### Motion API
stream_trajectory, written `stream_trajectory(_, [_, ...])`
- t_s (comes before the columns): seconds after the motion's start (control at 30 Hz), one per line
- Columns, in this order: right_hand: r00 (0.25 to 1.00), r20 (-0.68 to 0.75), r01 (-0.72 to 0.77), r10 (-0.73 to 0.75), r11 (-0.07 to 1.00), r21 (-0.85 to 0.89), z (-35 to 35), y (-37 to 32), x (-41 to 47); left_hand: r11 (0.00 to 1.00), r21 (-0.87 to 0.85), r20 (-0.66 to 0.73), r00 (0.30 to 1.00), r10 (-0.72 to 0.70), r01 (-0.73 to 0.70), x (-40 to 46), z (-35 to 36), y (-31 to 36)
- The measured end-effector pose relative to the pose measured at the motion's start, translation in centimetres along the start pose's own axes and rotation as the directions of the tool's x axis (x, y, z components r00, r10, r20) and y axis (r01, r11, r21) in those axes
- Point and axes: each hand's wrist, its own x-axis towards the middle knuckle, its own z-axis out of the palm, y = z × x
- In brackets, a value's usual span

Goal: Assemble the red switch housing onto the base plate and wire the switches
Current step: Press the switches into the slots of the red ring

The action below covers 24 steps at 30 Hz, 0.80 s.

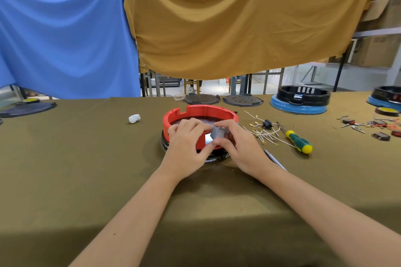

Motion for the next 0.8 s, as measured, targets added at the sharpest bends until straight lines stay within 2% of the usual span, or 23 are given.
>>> stream_trajectory(0.2, [0.998,-0.041,0.044,-0.045,0.999,-0.025,-0.13,-0.09,-0.03,1.0,0.018,0.001,1.0,-0.011,0.011,0.07,0.05,-0.19])
stream_trajectory(0.8, [0.999,0.021,0.029,-0.028,1.0,-0.012,-0.13,-0.16,-0.17,1.0,-0.015,0.017,1.0,-0.015,0.015,0.1,0.04,-0.31])
